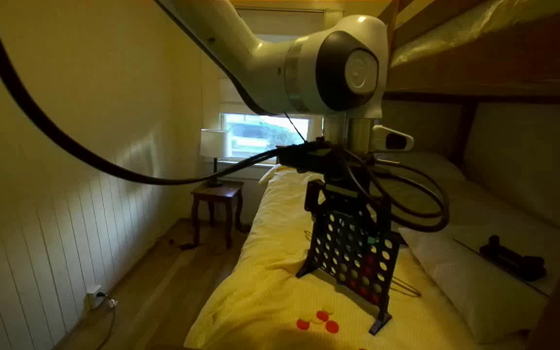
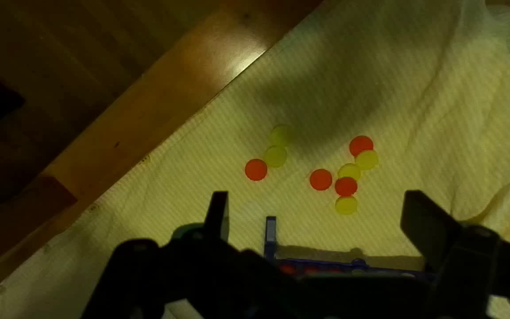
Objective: Rotate the token holder 180 degrees
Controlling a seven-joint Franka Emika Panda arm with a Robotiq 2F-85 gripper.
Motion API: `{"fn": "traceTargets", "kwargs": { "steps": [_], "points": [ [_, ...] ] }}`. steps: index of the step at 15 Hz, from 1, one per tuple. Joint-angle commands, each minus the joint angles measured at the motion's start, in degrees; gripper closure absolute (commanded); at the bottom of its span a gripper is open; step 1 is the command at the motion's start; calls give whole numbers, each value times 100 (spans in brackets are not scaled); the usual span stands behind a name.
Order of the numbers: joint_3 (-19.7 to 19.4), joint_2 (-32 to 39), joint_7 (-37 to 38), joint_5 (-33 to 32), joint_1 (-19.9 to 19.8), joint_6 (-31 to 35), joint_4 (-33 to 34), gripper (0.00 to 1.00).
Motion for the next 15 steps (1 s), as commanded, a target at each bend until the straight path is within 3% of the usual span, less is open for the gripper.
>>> {"fn": "traceTargets", "kwargs": {
  "steps": [1,6,9,15],
  "points": [
    [-45,0,8,-11,46,-12,9,0],
    [-24,159,61,44,71,-106,157,0],
    [-79,875,159,752,166,-687,891,0],
    [-20,2114,746,1832,234,-1050,2357,0]
  ]
}}
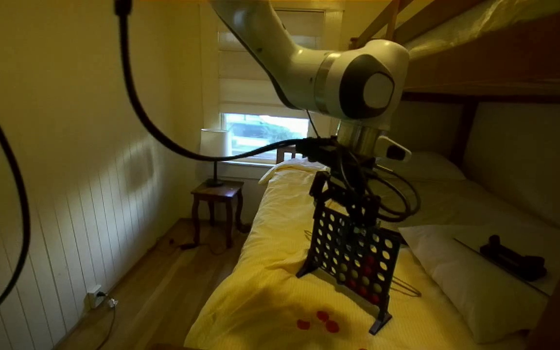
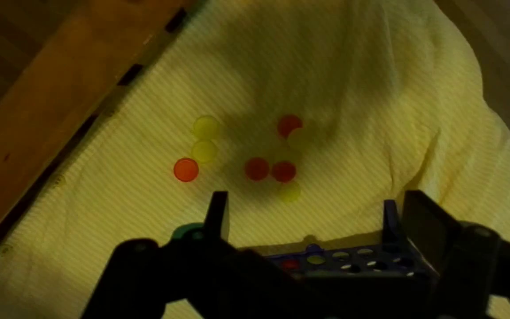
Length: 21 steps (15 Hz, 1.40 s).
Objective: Rotate the token holder 180 degrees
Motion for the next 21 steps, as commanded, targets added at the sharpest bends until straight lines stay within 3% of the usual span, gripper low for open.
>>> {"fn": "traceTargets", "kwargs": {
  "steps": [1,6,14,21],
  "points": [
    [0,860,666,587,72,-511,1101,0],
    [32,1572,1632,1098,105,-899,2039,0],
    [-38,2128,3112,1189,217,-544,2666,0],
    [-54,2454,3181,1048,210,117,2755,0]
  ]
}}
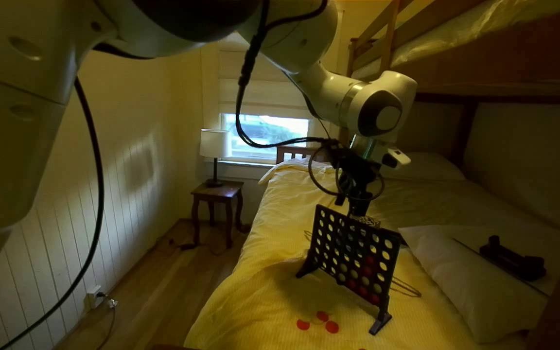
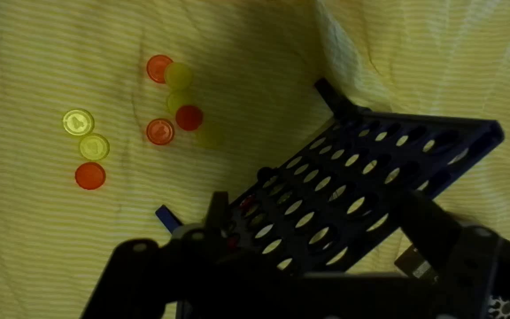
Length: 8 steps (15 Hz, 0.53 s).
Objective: Rotate the token holder 180 degrees
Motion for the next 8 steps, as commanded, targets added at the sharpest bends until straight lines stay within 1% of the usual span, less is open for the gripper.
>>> {"fn": "traceTargets", "kwargs": {
  "steps": [1,8],
  "points": [
    [-70,265,113,12,50,235,219,0],
    [-43,444,69,113,30,897,217,0]
  ]
}}
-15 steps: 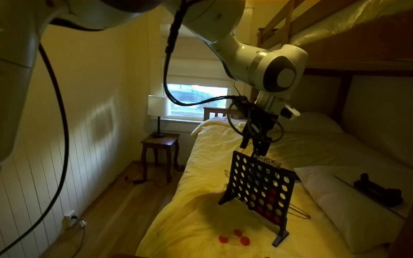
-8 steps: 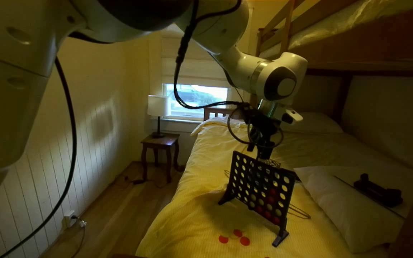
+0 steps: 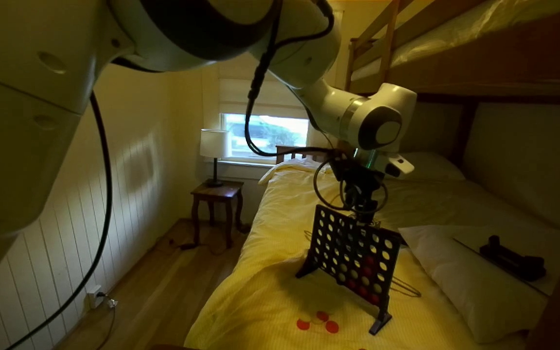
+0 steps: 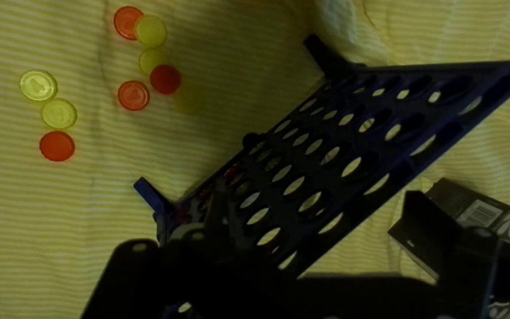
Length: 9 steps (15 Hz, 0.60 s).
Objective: Rotate the token holder 180 degrees
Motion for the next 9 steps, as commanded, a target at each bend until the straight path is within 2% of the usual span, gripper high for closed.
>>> {"fn": "traceTargets", "kwargs": {
  "steps": [1,6,7,9],
  "points": [
    [-17,170,66,114,26,234,174,0],
    [6,383,56,96,16,79,367,0],
    [6,423,61,80,21,56,405,17],
    [6,507,74,65,28,32,488,34]
  ]
}}
